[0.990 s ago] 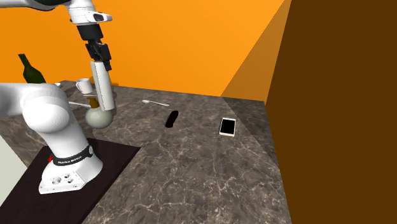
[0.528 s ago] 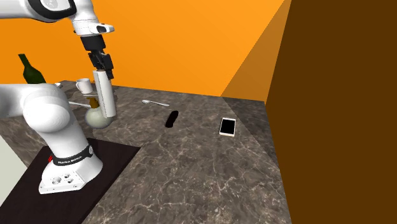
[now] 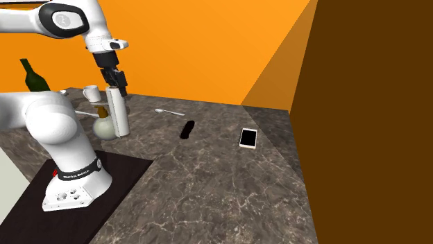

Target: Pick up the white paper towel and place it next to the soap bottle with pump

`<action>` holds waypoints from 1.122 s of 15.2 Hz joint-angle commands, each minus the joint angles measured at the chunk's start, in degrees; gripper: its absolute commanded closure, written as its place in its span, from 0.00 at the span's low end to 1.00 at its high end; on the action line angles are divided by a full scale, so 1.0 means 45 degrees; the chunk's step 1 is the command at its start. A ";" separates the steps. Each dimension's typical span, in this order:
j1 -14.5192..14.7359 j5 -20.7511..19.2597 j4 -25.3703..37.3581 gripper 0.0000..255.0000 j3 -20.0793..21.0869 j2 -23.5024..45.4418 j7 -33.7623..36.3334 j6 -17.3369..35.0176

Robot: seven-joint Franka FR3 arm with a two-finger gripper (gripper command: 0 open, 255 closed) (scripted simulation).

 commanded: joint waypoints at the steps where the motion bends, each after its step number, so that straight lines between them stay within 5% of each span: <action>1: 0.0087 0.0118 -0.0350 1.00 0.0111 -0.0104 0.0025 0.0246; 10: 0.0525 0.0793 -0.2029 1.00 0.0758 -0.0199 0.0115 0.1780; 17: 0.0526 0.0792 -0.2029 1.00 0.0757 -0.0198 0.0116 0.1781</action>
